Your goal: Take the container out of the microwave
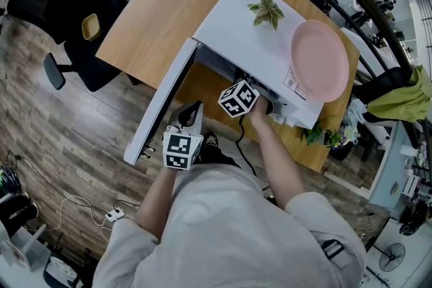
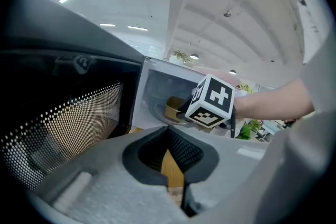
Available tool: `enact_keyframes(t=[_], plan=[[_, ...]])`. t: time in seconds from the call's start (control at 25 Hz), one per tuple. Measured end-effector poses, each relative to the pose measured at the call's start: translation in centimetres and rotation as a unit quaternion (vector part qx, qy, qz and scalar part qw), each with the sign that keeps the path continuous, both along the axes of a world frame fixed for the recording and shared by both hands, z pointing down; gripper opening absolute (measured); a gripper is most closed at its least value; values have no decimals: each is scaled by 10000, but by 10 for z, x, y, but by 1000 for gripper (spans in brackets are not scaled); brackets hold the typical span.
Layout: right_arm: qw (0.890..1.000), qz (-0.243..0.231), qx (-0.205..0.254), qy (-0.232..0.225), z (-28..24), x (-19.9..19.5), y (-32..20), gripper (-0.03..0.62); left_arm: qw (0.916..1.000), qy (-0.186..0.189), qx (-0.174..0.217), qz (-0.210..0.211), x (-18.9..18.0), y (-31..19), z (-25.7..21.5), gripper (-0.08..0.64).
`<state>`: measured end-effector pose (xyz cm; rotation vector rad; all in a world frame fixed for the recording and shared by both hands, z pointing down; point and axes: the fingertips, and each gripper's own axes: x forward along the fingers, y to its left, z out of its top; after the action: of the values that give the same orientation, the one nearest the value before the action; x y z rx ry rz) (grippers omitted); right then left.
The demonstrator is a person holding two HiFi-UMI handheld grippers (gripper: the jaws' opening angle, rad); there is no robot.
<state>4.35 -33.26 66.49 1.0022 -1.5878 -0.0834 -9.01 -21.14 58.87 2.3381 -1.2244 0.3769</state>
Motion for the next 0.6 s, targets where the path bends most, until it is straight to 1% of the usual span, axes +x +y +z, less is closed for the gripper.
enact_keyframes(t=[0.28,0.6], plan=[[10000,-80,4,-10,-6,-4,5,51,10000,-33,-4,19,-1,3,0,3],[9998,-166,111,-95,-17,-13,12,43,10000,-59,19,-5,-3,10,0,3]])
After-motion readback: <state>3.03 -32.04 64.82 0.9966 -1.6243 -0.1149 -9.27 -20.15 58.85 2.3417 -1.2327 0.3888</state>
